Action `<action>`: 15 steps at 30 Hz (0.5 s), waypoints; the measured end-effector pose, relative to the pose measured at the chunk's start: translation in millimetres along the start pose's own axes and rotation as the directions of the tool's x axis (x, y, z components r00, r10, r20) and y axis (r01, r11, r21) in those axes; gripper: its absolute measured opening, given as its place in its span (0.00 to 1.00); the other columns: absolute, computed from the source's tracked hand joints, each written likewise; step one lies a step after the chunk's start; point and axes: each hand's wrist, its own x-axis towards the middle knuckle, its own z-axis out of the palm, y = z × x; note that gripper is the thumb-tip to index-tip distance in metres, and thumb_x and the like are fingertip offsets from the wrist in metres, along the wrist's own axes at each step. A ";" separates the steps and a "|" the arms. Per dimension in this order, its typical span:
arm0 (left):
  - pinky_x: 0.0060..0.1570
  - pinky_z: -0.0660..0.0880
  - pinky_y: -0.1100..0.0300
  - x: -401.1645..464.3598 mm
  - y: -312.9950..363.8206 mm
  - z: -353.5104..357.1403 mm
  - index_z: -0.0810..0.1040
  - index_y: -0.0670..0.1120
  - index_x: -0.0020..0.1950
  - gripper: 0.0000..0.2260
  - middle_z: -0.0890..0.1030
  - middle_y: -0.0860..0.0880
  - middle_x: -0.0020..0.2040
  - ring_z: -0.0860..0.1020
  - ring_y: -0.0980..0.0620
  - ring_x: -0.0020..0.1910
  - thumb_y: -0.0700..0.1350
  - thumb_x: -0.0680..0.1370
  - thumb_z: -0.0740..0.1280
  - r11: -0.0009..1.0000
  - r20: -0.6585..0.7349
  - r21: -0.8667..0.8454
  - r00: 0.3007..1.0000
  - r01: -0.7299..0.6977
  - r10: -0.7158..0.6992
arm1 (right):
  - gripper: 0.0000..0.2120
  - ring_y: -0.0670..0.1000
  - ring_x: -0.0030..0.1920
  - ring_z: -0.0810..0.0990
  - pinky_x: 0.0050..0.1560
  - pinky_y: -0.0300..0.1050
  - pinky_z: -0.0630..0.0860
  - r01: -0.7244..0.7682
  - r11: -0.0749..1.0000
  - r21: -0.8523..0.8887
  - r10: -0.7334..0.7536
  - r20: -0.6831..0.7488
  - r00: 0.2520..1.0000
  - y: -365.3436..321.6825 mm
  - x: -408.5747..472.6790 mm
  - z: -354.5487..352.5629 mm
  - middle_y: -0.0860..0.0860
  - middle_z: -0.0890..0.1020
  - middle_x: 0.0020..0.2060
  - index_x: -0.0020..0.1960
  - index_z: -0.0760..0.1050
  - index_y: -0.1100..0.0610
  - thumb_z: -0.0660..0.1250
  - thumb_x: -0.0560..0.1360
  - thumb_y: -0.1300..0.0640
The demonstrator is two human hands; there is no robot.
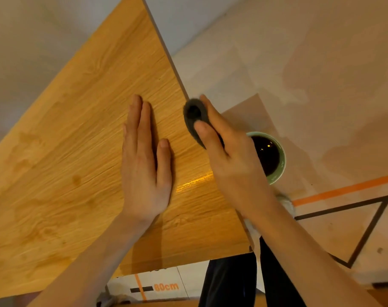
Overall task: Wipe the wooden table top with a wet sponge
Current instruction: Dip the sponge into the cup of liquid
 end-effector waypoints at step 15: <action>0.78 0.57 0.37 1.4 0.1 -3.3 0.55 0.37 0.82 0.25 0.53 0.42 0.83 0.51 0.46 0.83 0.45 0.85 0.52 0.999 0.033 0.048 0.999 0.015 -0.017 | 0.20 0.33 0.38 0.75 0.41 0.24 0.68 -0.062 0.992 -0.112 0.061 -0.015 0.998 -8.7 3.5 1.4 0.37 0.74 0.39 0.74 0.66 0.50 0.56 0.83 0.51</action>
